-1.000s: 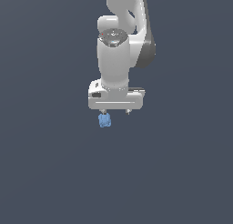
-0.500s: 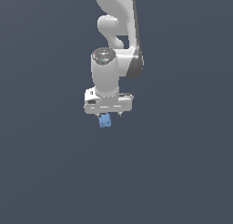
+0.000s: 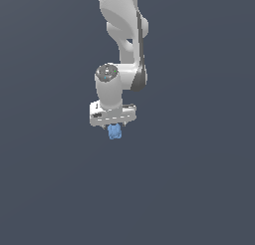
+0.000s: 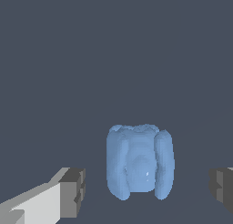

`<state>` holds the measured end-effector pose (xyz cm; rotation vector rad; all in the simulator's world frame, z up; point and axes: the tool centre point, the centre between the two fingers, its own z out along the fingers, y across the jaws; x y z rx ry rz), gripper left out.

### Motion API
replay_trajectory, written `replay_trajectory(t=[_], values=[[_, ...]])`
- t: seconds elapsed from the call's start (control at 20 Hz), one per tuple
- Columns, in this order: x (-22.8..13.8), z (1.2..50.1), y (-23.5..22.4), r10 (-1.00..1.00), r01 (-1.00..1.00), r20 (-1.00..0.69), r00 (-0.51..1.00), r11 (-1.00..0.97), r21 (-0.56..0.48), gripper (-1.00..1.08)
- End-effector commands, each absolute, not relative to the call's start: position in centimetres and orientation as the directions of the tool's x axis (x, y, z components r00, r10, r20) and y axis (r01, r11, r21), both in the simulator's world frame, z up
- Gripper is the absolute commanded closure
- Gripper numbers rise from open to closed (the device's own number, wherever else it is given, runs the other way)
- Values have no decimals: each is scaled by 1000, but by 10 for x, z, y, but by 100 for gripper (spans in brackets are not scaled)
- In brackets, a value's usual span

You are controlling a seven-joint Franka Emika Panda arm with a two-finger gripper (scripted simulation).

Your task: Pick up the object and move it to a goal position.

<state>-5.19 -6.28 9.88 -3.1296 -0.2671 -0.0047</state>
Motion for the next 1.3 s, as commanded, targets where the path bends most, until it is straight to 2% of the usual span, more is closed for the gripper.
replay_trajectory(t=[0.0, 0.4, 1.1, 1.15, 1.25], values=[[-57, 93, -66, 181, 181, 1, 983, -983, 0, -92], [-58, 87, -66, 182, 182, 0, 983, -983, 0, -92], [-59, 41, -67, 185, 185, 0, 983, -983, 0, -92], [-59, 41, -67, 185, 185, 0, 983, -983, 0, 108], [-59, 41, -67, 185, 185, 0, 983, -983, 0, 108]])
